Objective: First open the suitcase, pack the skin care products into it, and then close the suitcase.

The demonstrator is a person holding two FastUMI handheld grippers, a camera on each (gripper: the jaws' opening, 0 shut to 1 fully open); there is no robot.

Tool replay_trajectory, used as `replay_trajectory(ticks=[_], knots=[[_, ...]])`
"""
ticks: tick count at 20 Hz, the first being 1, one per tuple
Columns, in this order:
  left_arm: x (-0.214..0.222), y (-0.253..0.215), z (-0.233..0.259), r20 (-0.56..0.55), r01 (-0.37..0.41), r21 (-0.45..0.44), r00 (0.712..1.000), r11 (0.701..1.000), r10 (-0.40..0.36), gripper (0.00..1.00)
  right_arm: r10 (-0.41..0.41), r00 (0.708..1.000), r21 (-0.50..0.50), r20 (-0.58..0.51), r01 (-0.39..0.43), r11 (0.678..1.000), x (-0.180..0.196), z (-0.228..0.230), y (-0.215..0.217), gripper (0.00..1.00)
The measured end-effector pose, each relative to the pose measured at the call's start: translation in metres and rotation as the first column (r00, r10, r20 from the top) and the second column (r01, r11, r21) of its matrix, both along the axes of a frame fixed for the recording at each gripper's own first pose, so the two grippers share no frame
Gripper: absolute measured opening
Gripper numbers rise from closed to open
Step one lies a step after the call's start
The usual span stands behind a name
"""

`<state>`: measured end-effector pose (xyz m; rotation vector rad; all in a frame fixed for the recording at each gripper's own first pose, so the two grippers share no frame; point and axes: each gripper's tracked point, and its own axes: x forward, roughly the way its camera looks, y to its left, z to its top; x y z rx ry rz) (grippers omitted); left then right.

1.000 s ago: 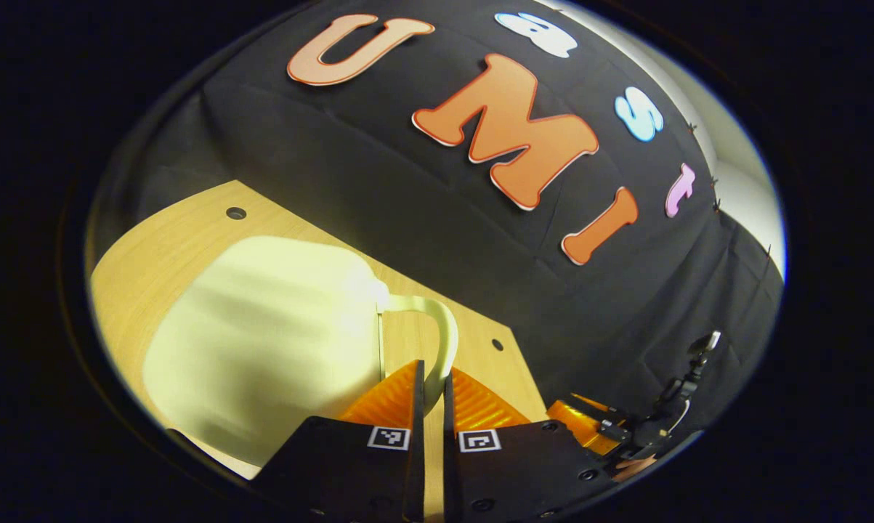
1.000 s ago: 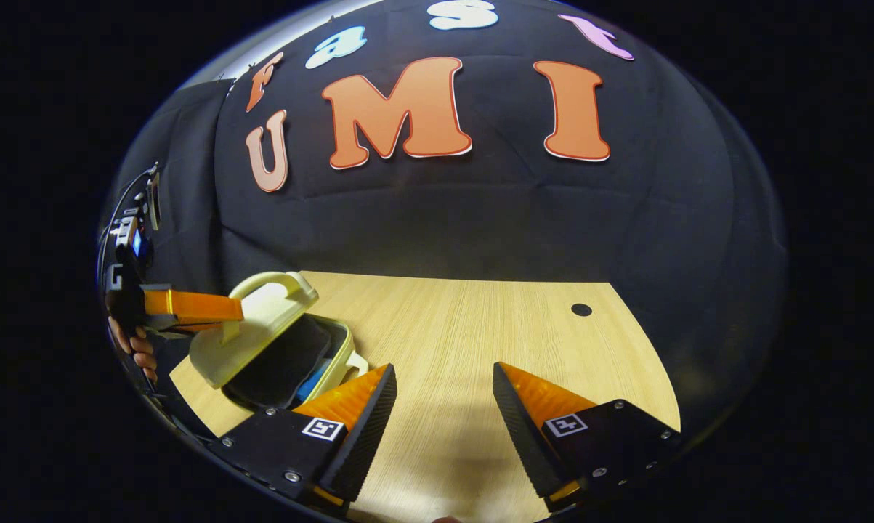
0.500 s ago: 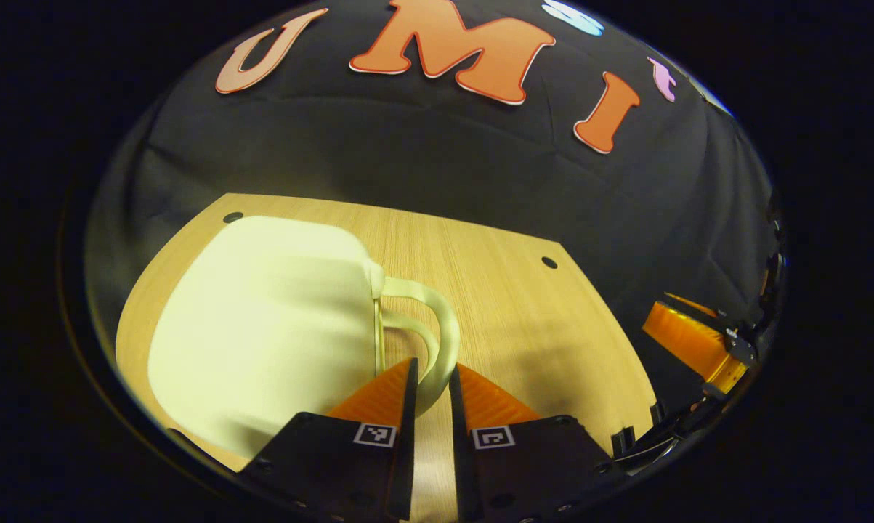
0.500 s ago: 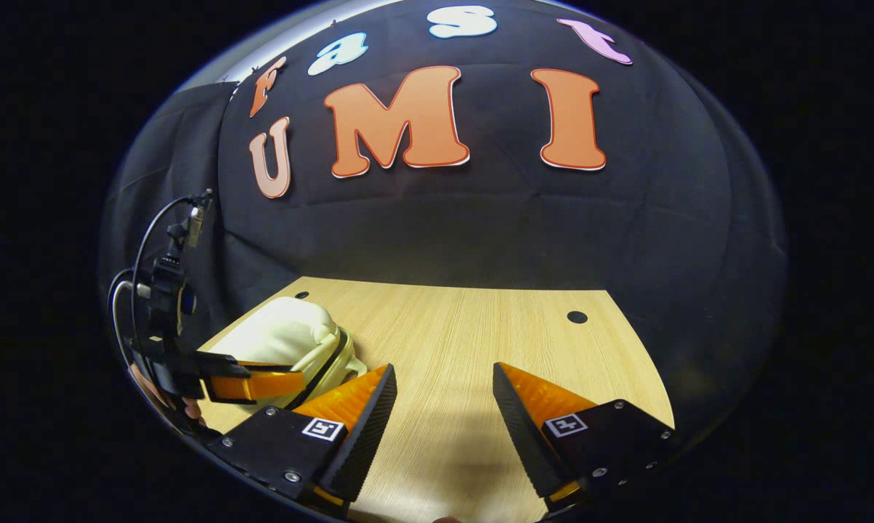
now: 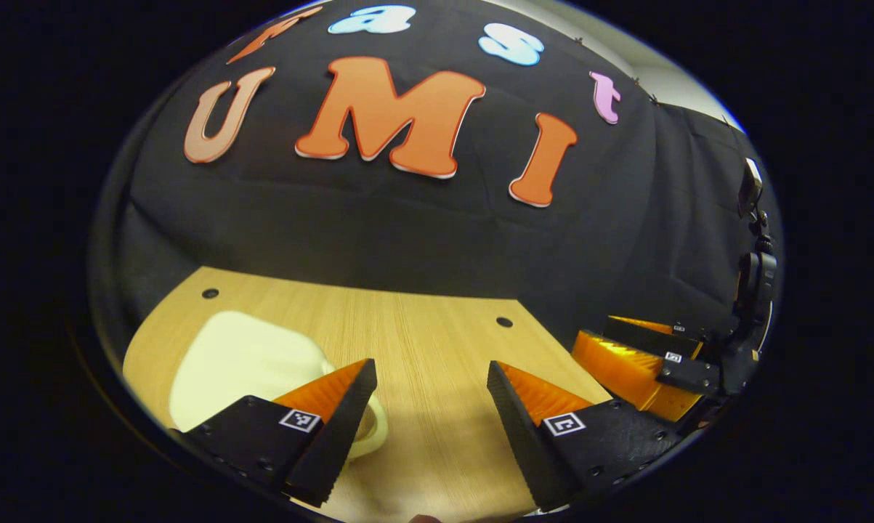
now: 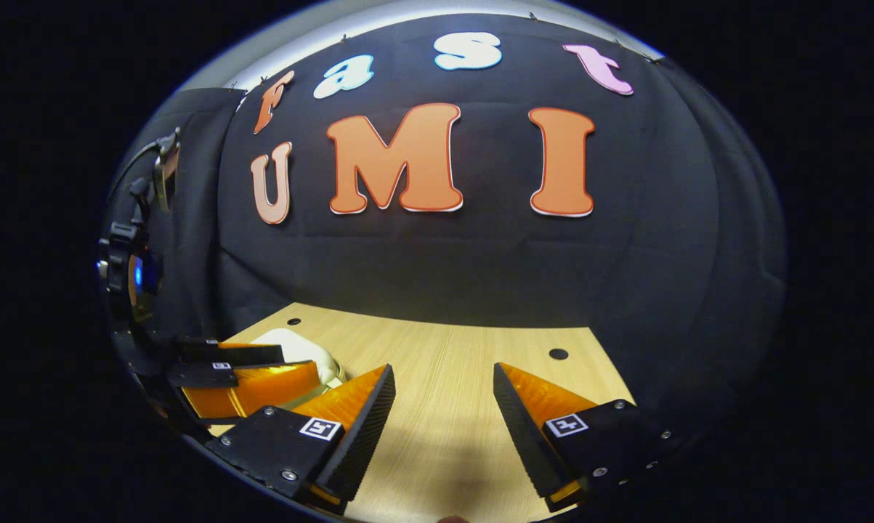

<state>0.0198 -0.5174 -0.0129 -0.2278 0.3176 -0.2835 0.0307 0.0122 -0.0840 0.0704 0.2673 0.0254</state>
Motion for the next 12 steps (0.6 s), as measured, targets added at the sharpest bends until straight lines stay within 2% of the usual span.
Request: replay_trajectory(ticks=[1,2,5,8,11,12], knots=[[-0.007,0.004,0.011,0.041,-0.017,0.013,0.999,1.0,0.017,1.0,-0.002,0.999,-0.01,0.035,0.002,1.0,0.001,0.012,0.0,0.87],[-0.008,0.009,0.016,0.075,-0.04,0.031,0.996,0.999,0.037,0.97,-0.003,0.998,-0.021,0.068,0.005,1.0,0.004,0.023,0.0,0.88],[-0.015,0.022,0.027,0.153,-0.11,0.073,0.983,0.991,0.097,0.97,0.009,0.986,-0.064,0.169,0.002,0.998,0.005,0.051,0.001,0.91],[-0.017,0.027,0.047,0.205,-0.137,0.098,0.972,0.986,0.115,0.97,0.021,0.98,-0.087,0.2,-0.004,0.996,0.007,0.057,0.004,0.93],[-0.016,0.027,0.048,0.215,-0.16,0.111,0.968,0.981,0.133,0.97,0.008,0.977,-0.088,0.212,0.011,0.996,0.009,0.056,-0.002,0.94],[-0.016,0.027,0.046,0.216,-0.167,0.121,0.967,0.979,0.138,0.97,0.006,0.976,-0.085,0.218,0.013,0.996,0.007,0.057,-0.003,0.99]])
